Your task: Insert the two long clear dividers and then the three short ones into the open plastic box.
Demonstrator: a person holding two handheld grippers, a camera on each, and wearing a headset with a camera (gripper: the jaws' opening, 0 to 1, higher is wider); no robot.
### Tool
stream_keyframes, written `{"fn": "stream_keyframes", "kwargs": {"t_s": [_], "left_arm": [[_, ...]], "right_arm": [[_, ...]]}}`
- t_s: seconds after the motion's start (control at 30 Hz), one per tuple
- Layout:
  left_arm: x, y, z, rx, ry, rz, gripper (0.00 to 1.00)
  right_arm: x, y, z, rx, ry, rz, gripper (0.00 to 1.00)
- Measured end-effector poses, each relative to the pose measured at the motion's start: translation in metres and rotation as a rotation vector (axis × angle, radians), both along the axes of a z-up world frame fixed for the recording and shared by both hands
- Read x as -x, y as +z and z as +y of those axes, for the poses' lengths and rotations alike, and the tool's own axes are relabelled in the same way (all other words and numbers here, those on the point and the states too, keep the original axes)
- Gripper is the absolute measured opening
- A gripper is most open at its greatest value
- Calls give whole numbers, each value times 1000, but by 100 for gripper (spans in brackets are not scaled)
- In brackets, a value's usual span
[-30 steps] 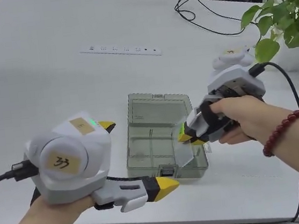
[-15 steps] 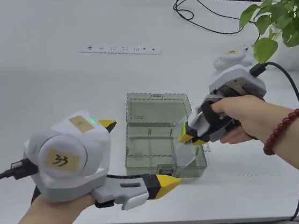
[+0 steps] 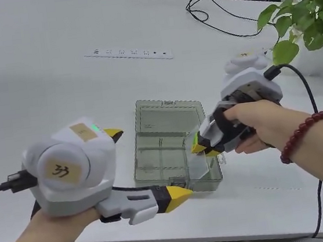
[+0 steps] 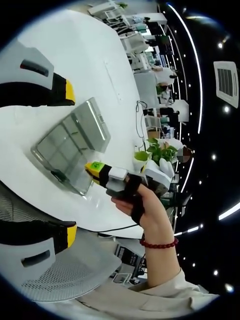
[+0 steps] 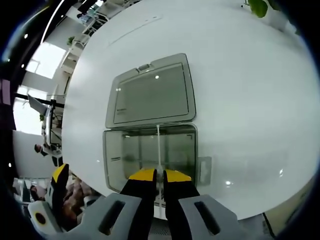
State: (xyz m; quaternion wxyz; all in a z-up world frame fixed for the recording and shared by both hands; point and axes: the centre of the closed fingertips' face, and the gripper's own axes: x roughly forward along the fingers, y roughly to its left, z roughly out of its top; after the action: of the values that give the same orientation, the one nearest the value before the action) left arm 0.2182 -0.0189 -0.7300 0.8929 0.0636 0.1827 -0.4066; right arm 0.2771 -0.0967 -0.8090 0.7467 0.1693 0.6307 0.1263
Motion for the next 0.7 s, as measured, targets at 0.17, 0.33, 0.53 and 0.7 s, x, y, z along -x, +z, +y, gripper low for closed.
{"fn": "stream_keyframes", "kwargs": {"t_s": [0.17,0.33,0.53,0.7], "left_arm": [[1,0,0,-1,3,4,97],[1,-1,0,-2,4,6,97],[0,0,1,-3,7,2,96],[0,1,2,-4,8,-1,96]], "right_arm": [[-2,0,0,19,18,0,6],[-3,1,2,46,44,1,6],[-1,1,5,124,123,-18,6],[5,2,8,205,202,-35,7]]}}
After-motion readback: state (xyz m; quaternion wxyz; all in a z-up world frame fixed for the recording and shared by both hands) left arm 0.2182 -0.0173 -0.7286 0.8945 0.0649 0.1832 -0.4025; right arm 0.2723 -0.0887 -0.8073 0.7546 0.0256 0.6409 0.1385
